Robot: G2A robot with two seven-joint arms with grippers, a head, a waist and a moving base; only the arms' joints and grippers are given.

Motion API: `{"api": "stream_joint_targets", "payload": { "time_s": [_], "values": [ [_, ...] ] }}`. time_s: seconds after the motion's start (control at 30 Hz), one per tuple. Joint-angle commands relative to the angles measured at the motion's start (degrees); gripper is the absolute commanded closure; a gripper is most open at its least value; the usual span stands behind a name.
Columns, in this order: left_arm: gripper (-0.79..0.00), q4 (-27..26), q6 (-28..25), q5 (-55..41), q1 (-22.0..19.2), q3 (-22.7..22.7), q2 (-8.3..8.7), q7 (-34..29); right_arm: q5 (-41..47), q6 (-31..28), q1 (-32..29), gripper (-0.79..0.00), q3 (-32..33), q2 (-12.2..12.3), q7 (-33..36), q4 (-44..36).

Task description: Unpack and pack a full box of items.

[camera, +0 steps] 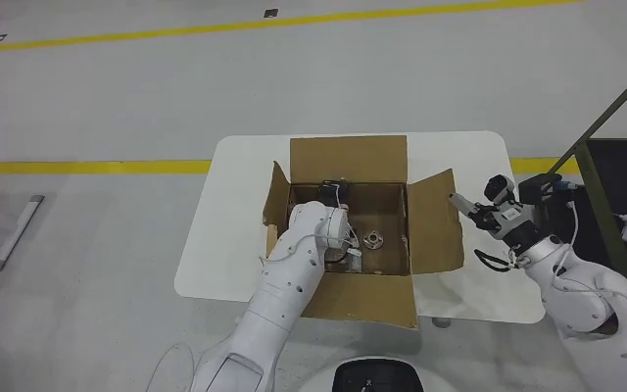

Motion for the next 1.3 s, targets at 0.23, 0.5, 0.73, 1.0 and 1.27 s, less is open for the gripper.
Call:
{"api": "stream_joint_targets", "payload": {
  "time_s": [0.23,0.5,0.73,1.0,1.27],
  "values": [
    [0.000,-22.17,-2.46,4.54,7.95,-6.03,2.75,-9.11,-1.52,0.69,-0.21,-0.785,0.01,0.03,0.69,-0.81],
    [0.000,-38.10,-4.93,3.34,11.28,-10.52,3.97,-14.48,-1.52,0.69,-0.21,-0.785,0.01,0.03,0.69,-0.81],
    [0.000,-46.89,-4.69,-2.23,11.12,-12.87,4.21,-16.90,-1.52,0.69,-0.21,-0.785,0.01,0.03,0.69,-0.81],
    [0.000,-50.23,-3.64,-1.66,11.28,-13.81,4.55,-17.89,-1.52,0.69,-0.21,-0.785,0.01,0.03,0.69,-0.81],
    [0.000,-50.23,-3.64,-1.66,11.28,-13.81,4.55,-17.89,-1.52,0.69,-0.21,-0.785,0.01,0.03,0.69,-0.81]
  ]
}}
